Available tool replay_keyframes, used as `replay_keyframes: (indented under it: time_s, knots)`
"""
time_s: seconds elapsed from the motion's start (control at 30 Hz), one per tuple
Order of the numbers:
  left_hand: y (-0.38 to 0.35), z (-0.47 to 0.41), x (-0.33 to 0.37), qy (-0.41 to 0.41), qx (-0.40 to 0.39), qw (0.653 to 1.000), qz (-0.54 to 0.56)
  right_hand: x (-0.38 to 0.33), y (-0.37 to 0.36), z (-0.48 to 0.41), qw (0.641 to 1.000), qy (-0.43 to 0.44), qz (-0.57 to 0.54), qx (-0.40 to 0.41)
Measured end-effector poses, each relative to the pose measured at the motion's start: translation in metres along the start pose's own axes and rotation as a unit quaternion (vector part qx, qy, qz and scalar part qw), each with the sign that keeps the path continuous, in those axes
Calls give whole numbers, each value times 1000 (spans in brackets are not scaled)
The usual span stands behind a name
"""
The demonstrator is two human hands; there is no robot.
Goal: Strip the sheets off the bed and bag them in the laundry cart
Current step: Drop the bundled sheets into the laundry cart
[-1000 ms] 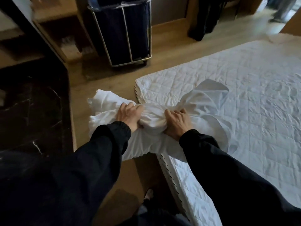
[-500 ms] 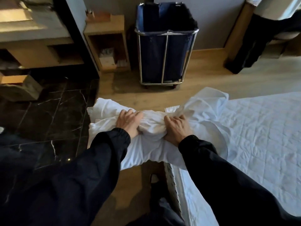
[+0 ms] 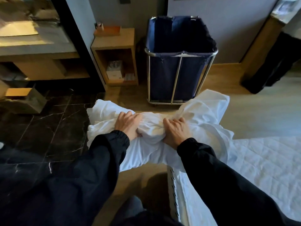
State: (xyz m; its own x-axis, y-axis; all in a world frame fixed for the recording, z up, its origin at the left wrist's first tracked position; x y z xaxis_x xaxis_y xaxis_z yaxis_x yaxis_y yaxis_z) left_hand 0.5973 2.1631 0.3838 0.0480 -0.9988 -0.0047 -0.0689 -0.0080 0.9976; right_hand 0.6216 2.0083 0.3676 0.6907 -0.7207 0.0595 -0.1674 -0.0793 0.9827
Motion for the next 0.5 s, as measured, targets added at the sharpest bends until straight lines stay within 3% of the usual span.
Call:
replay_keyframes:
  time_s: [0.5]
  knots:
    - [4, -268, -100, -39, 11, 999, -9, 94, -26, -259, 998, -45, 15, 35]
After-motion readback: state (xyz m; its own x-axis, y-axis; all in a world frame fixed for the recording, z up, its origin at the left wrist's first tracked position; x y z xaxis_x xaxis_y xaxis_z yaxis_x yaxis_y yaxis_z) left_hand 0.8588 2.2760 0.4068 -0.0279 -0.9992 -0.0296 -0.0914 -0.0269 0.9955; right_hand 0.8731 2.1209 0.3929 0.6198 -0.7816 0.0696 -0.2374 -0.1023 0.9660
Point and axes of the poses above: each hand's wrist, its own z-axis away from the middle knuckle, its own y-axis out of the back of the hand, x = y × z, the point moved 8 cm from there along -z, towards the middle knuckle, and after that the axes turned 8 degrees about y, right-handed, at the moved point
